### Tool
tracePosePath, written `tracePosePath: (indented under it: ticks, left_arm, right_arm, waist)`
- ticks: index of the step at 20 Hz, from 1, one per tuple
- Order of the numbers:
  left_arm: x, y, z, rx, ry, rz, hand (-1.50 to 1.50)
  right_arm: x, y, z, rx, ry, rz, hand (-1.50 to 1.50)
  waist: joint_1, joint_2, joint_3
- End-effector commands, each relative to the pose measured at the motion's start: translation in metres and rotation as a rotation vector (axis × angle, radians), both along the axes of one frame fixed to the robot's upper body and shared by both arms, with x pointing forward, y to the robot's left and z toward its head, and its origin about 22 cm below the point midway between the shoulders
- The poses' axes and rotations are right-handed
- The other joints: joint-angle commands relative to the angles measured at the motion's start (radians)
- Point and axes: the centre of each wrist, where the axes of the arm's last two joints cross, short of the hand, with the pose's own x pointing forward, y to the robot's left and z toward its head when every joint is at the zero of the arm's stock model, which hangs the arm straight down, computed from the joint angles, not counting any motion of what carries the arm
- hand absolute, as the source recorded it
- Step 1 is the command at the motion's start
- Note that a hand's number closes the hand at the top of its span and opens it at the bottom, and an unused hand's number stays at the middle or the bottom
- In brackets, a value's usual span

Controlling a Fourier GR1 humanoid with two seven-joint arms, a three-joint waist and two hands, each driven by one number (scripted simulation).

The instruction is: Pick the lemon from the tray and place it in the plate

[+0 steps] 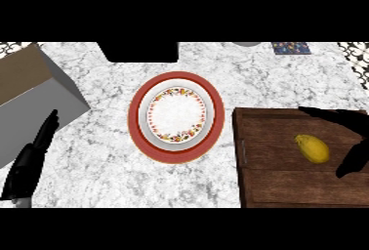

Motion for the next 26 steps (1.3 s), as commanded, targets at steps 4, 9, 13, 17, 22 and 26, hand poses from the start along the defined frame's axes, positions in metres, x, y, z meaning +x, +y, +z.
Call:
tracePosePath:
  ticks: [4, 9, 13, 17, 22, 26]
  left_arm:
    - [-0.006, 0.011, -0.011, 0.004, 0.0, -0.004, 0.0]
    - [-0.009, -0.004, -0.011, 0.0, -0.003, 0.011, 0.0]
    - [0.005, -0.001, -0.002, 0.008, 0.003, 0.008, 0.0]
    - [0.005, -0.007, -0.002, 0.013, -0.015, 0.011, 0.0]
    - [-0.004, 0.008, 0.012, 0.012, -0.003, 0.001, 0.0]
    - [0.003, 0.002, -0.002, 0.012, -0.022, -0.05, 0.0]
  right_arm:
    - [0.002, 0.009, -0.022, 0.044, 0.046, 0.047, -1.5]
    - [0.003, 0.015, -0.033, 0.042, 0.053, 0.075, -1.5]
    - [0.008, 0.018, -0.027, 0.137, 0.023, 0.072, 1.5]
    - [0.01, 0.021, -0.04, 0.135, -0.019, 0.055, 1.5]
    - [-0.007, 0.019, -0.054, 0.138, -0.037, 0.055, 1.5]
    - [0.051, 0.051, -0.01, -0.099, -0.276, 0.038, 1.5]
  waist:
    - [-0.002, 0.0, 0.0]
    - [-0.001, 0.0, 0.0]
    - [-0.007, -0.001, 0.0]
    - [0.005, 0.003, 0.001]
    - [-0.003, -0.001, 0.0]
    - [0.054, 0.018, 0.003]
